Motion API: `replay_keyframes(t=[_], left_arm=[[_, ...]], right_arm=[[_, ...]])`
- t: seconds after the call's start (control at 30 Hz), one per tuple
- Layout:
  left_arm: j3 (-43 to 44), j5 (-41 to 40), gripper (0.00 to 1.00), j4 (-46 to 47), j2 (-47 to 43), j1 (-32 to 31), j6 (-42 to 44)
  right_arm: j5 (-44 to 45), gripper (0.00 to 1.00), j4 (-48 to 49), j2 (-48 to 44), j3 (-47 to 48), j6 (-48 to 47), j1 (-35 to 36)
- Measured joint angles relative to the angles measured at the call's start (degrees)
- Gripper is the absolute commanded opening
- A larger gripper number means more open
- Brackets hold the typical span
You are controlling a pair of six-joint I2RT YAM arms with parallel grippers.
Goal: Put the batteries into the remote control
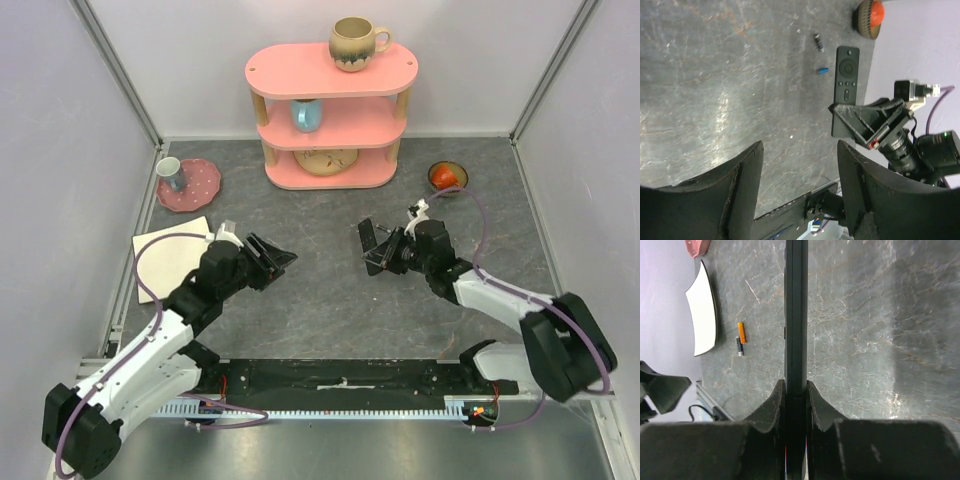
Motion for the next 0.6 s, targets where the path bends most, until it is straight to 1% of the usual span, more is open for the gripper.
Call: replay_keyframes(t=[0.07,0.23,0.47,0.57,0.6], left_arm=[[-2.6,1.1,0.64,0.5,-0.9,0.0,-0.2],[-6.4,2.6,0.64,0.7,-2.8,0.0,-0.7],[-9.2,3.4,0.63,2.0,-4.2,0.0,-1.7],[-9.6,4.2,0.63,2.7,-3.8,0.0,-2.0],[-9.7,4.4,0.63,3.0,-3.6,0.0,-2.0]], right_arm=[[-3.3,0.00,4.3,4.7,-1.0,3.3,-0.9],[-6.5,0.00,9.5,11.3,-1.0,6.3,-0.9],[-5.9,0.01,8.4,18.1,2.1,6.4,-0.9],[-5.5,0.09,6.8,21.2,4.2,5.9,-0.9],[-5.5,0.16,6.3,22.2,4.7,5.7,-0.9]])
